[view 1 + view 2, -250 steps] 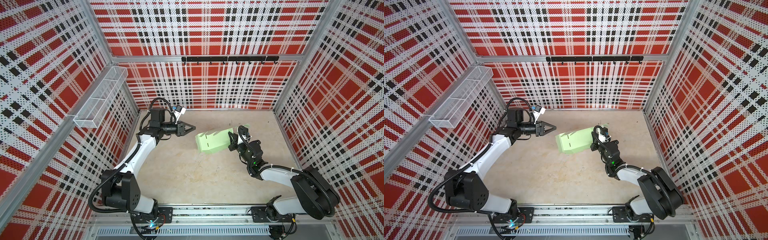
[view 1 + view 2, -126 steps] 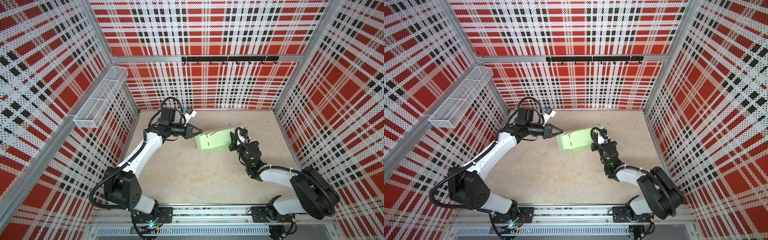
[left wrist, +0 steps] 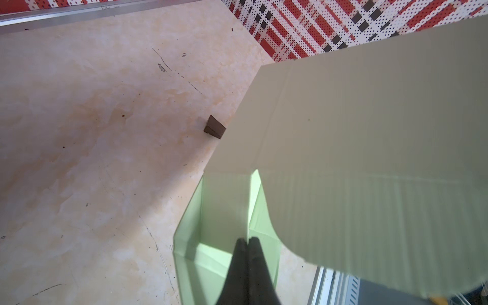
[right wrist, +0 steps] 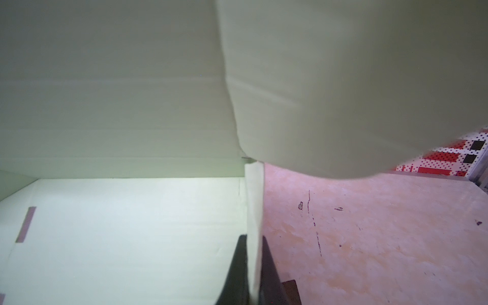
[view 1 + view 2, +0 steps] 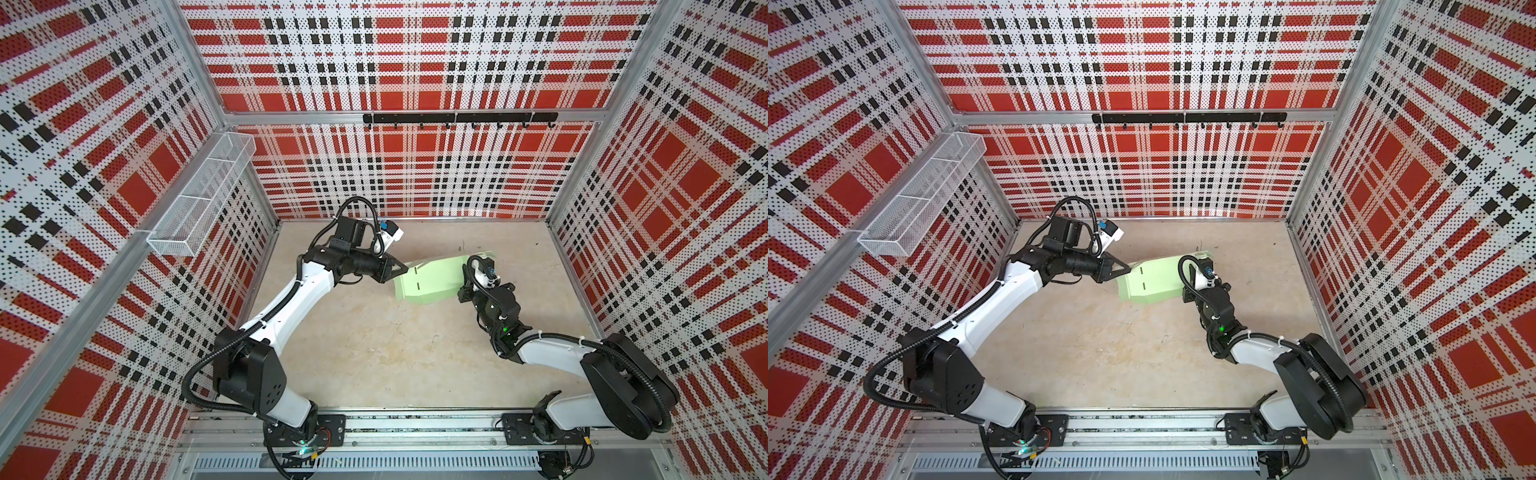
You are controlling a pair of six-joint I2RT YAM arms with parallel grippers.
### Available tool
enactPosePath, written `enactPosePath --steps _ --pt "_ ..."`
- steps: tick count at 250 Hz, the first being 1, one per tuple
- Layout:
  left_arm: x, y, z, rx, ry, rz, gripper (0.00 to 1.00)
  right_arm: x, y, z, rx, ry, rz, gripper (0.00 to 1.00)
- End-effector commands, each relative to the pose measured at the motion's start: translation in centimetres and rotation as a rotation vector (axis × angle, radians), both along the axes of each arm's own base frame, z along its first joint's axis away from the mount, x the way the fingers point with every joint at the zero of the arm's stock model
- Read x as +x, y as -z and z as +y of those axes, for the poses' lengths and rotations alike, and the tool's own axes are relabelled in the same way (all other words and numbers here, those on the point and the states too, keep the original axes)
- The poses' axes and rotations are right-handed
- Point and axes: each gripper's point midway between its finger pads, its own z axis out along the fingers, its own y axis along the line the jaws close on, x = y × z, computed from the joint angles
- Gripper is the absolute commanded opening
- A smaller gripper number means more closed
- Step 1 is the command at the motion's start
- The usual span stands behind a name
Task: Fold the paper box
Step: 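Lift and swing the pinched box with the right gripper toward the left gripper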
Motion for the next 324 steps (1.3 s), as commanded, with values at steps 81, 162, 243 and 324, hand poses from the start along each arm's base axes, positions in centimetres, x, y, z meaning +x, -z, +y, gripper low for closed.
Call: enactPosePath --steps 81,162,243,324 --pt "0.2 0.4 -1.1 -0.041 -0.019 0.047 0.00 -0.1 -4.0 1.2 0.052 0.034 -0.089 0.00" --pt "0.8 0.9 -1.9 -0.075 -0.058 0.090 0.00 -0.4 -5.1 2.0 0.062 0.072 -0.125 0.00" --pt "1.9 -0.2 -2.1 -0.230 -0.089 0.151 0.00 -0.9 -4.7 3.1 0.086 0.051 -0.112 0.00" --pt "2.6 -0.2 -2.2 -0.288 -0.113 0.178 0.00 -1.5 -4.8 5.1 0.097 0.012 -0.121 0.00"
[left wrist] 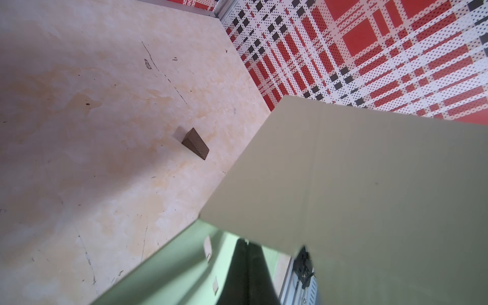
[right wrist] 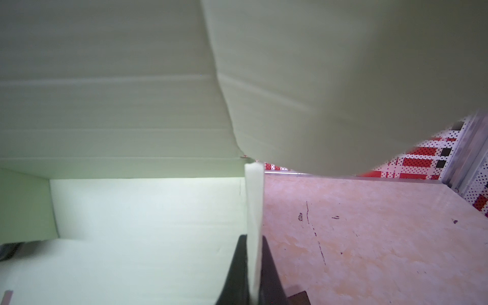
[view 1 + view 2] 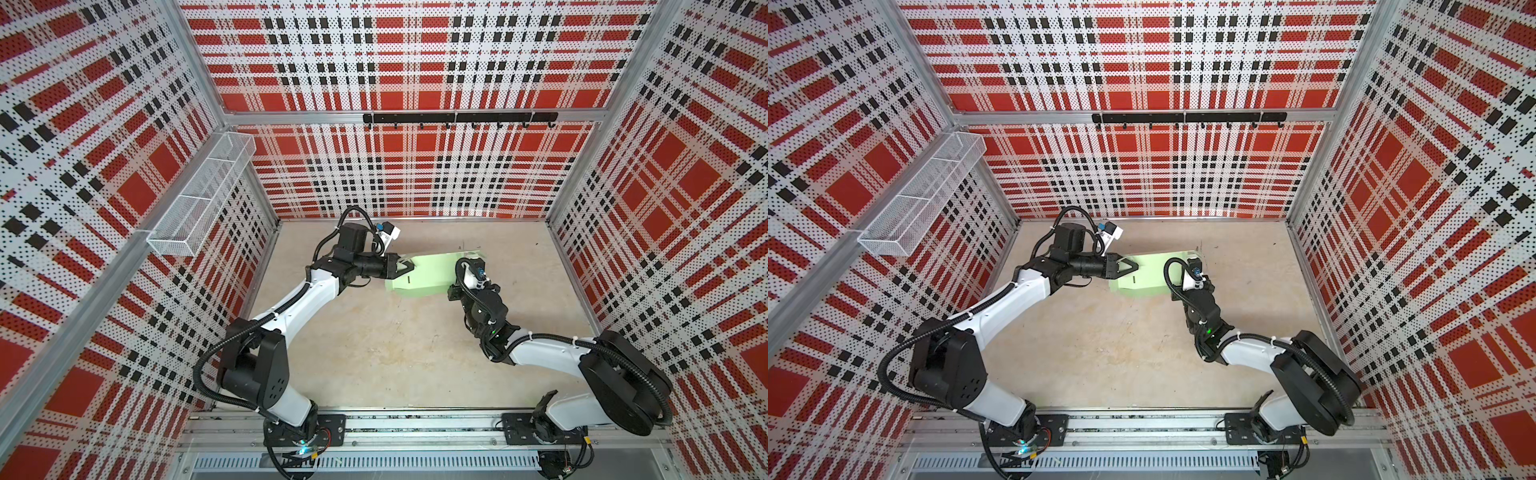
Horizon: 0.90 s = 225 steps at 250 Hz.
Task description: Fold the paper box
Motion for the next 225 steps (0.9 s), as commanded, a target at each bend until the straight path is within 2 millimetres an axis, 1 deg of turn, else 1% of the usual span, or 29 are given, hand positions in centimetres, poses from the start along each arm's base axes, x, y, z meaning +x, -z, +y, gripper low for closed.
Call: enactPosePath --steps 1,34,59,91,113,126,148,175,193,225 --pt "0.9 -1.2 -0.3 -0.051 -0.011 -0.026 0.00 -0.5 -2.6 2.3 0.073 -0.065 -0.075 0.00" --pt "1.5 -1.2 0.0 -0.067 -0.047 -0.006 0.00 -0.6 -2.6 3.1 0.079 -0.072 -0.076 0.00" --pt "1.4 -1.8 -0.4 -0.141 -0.037 0.014 0.00 -0.6 -2.5 3.5 0.081 -0.069 -0.076 0.00" --pt "1.3 -2.0 -0.4 -0.152 -0.038 0.013 0.00 -0.6 -2.7 3.2 0.089 -0.050 -0.080 0.00" --pt "1.4 -2.0 -0.1 -0.149 -0.051 0.015 0.00 -0.6 -2.7 2.6 0.090 -0.023 -0.078 0.00" --pt "1.3 -2.0 0.0 -0.144 -0.047 0.012 0.00 -0.6 -2.5 1.8 0.089 0.015 -0.077 0.00" --pt "0.6 -2.1 0.0 -0.126 -0.009 -0.015 0.08 -0.4 -2.2 0.4 0.088 0.058 -0.065 0.00" --pt "-0.4 -2.0 0.1 -0.085 0.032 -0.047 0.13 0.3 -1.6 -1.7 0.106 0.083 -0.012 0.00" --pt "-1.2 -1.3 0.1 -0.048 0.057 -0.053 0.14 0.5 -1.4 -3.6 0.126 0.120 0.010 0.00" --pt "-3.1 -0.8 -0.9 -0.046 0.128 -0.045 0.15 0.9 -1.3 -6.4 0.126 0.183 0.024 0.00"
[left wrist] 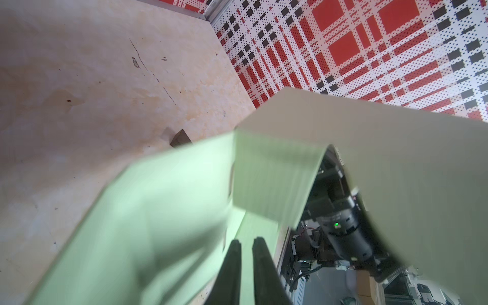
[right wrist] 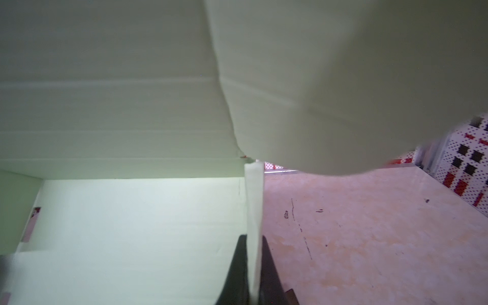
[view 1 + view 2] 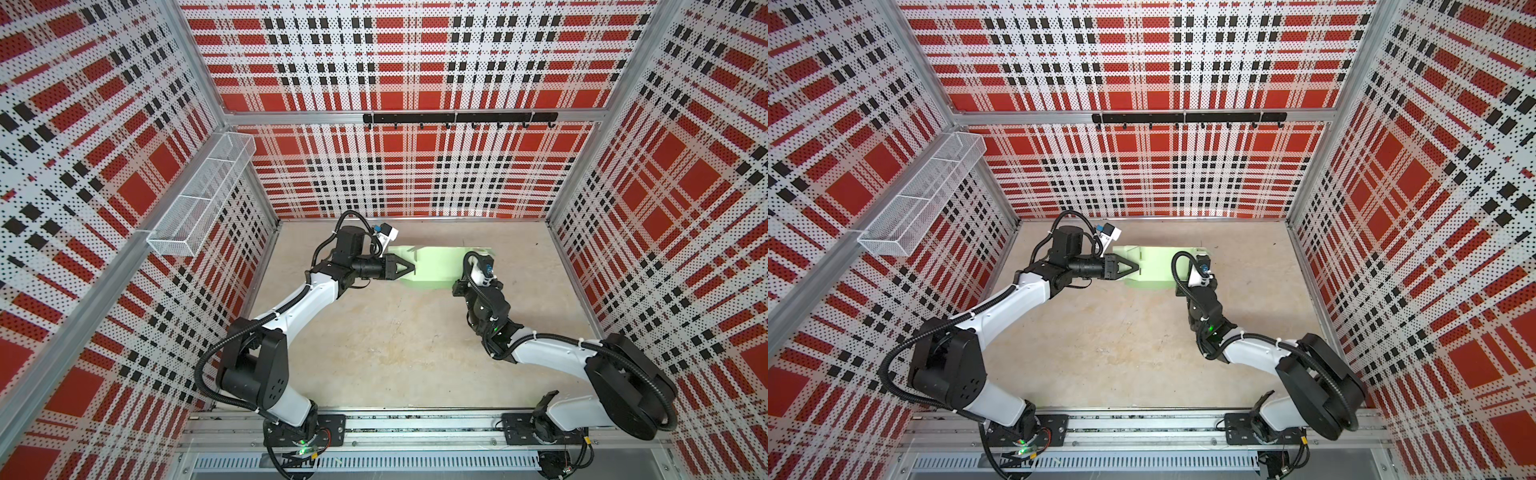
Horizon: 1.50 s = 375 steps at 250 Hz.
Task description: Fold the paper box
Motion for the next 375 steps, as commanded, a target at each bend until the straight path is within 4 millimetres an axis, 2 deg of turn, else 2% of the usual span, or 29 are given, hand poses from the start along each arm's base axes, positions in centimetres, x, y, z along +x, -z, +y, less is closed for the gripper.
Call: enactPosePath --steps 1,44,90,126,162,233,271,307,375 --pt "-2.4 -1.2 -0.8 -0.002 0.092 -0.053 0.15 -0.1 -0.4 -2.2 0.050 0.042 0.004 0.00" --pt "-3.2 -0.5 -2.0 0.008 0.116 -0.031 0.15 0.1 -0.5 -4.5 0.074 0.119 0.009 0.00" --pt "-2.1 0.1 -2.0 0.034 0.054 -0.012 0.15 0.4 -1.1 -4.6 0.085 0.130 -0.005 0.00" --pt "-2.2 0.2 -1.9 0.039 0.046 0.001 0.14 0.5 -1.3 -4.9 0.075 0.150 -0.009 0.00" --pt "-2.4 0.4 -1.7 0.042 0.038 0.004 0.14 0.6 -1.2 -6.1 0.096 0.188 -0.009 0.00" --pt "-0.9 1.2 -1.5 0.047 -0.044 0.033 0.15 1.1 -1.6 -4.6 0.131 0.128 -0.002 0.00" --pt "-0.4 0.4 -2.4 0.021 -0.055 0.052 0.13 1.0 -1.7 -3.9 0.127 0.123 -0.001 0.00" --pt "-0.8 -0.3 -3.4 0.009 -0.030 0.049 0.13 0.9 -1.5 -3.5 0.117 0.135 0.003 0.00" --pt "-0.7 -1.5 -3.4 0.093 -0.039 0.003 0.09 0.9 -1.2 -3.2 0.105 0.175 0.011 0.00"
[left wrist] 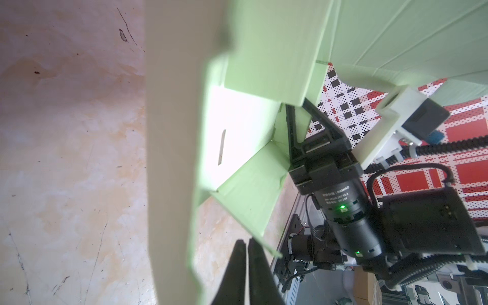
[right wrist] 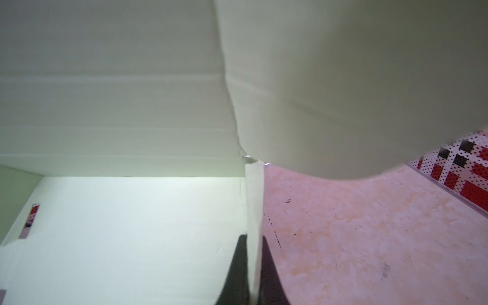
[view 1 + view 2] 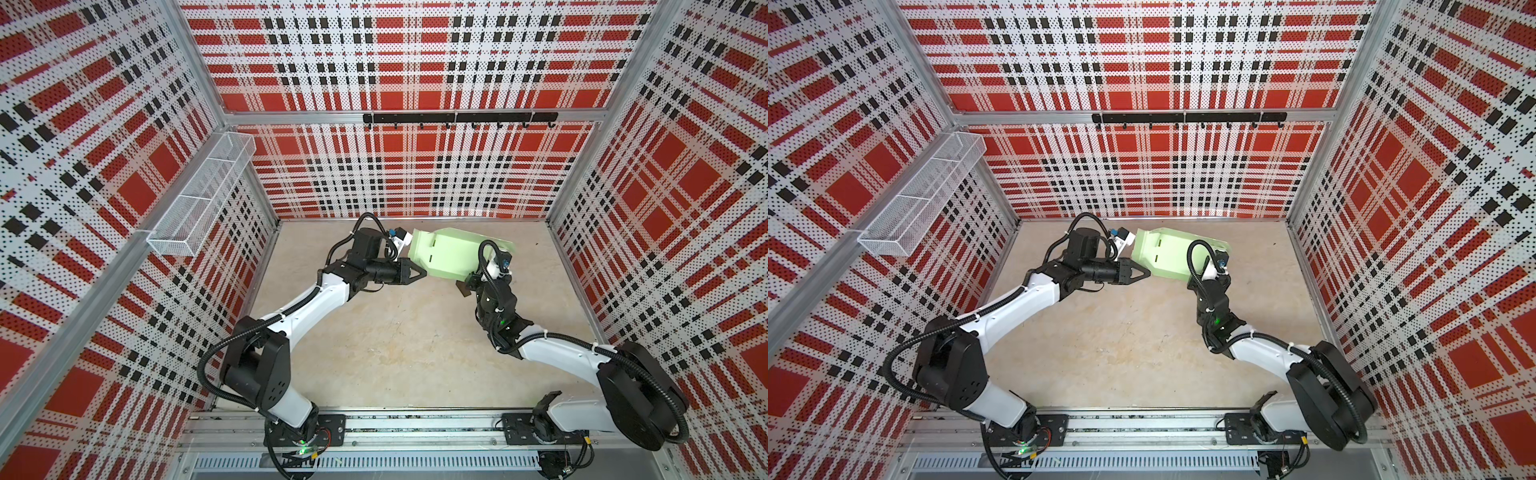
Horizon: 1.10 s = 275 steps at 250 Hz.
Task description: Fold the paper box
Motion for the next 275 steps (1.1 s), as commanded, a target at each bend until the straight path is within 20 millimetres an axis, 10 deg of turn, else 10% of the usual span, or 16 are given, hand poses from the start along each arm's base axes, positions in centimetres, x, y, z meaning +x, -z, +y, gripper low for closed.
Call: enactPosePath --steps 1,160,275 --pt "0.2 -1.1 -0.2 0.039 -0.002 -0.049 0.09 0.3 -1.3 0.0 0.024 0.035 -0.037 0.00" --pt "2.1 1.0 0.8 0.184 -0.091 -0.102 0.08 0.1 -2.1 2.4 0.031 -0.025 -0.074 0.00" --pt "1.2 -0.5 0.5 0.121 -0.048 -0.098 0.14 -0.6 -1.6 -0.2 0.075 0.037 -0.080 0.00"
